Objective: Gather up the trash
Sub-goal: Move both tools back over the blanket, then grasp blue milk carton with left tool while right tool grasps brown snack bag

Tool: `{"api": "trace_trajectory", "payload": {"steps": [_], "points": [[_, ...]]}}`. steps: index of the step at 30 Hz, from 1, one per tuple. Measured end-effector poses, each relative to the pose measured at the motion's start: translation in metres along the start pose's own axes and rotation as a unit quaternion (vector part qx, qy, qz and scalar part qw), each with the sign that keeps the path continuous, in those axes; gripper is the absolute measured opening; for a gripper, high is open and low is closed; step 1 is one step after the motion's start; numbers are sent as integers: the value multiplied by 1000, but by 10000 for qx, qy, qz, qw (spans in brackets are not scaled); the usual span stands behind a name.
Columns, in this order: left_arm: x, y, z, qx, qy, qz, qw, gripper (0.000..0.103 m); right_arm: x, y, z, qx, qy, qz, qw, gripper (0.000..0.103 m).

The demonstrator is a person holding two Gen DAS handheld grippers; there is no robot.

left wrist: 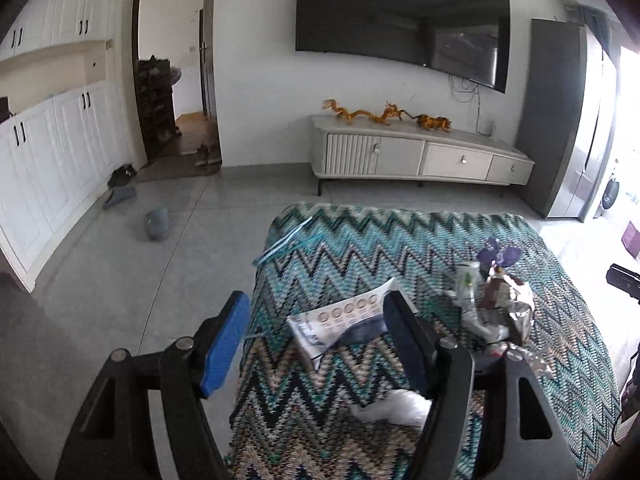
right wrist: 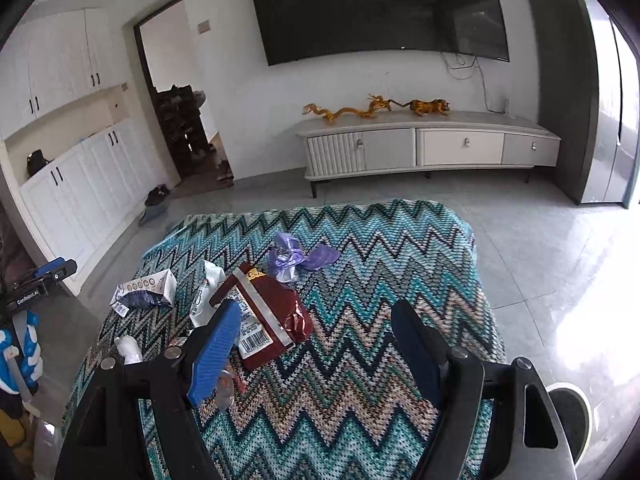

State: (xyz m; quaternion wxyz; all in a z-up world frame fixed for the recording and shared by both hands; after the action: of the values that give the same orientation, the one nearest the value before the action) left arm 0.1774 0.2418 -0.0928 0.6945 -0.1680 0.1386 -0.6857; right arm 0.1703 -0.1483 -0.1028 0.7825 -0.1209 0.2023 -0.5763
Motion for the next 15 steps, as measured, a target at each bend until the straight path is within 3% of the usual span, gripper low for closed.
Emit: {"api": "trace_trajectory", "payload": {"steps": [4,7,11,15], "points": [[1,18,-14,-200,114,-210,9995,73,-8,23,-7,-183,-69,131,9997,76],[20,33,-21,-297,510,-518,9969,79,-17,41,-16,-382,-133,243,9989,76],[48,60,-26,-522,1174,-873,9879,81,-32,67,-30,-678,-296,418,9964,83],[58,90,-30,-784,1617,-962,9790,81,-47,94,-43,-952,-453,578,9927,90]]}}
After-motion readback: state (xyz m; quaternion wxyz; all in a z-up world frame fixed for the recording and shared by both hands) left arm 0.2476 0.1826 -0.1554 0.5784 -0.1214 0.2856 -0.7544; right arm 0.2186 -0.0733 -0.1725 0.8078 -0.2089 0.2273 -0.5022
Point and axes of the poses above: each gripper's, at about its wrist camera, not at the fingertips, and y roughly the way its jaws point, x to its right, z to its top, the point moved 6 cm from there along y, roughly the way its jaws point, and after that the axes turned 13 degrees about x, right-handed, at the moved point
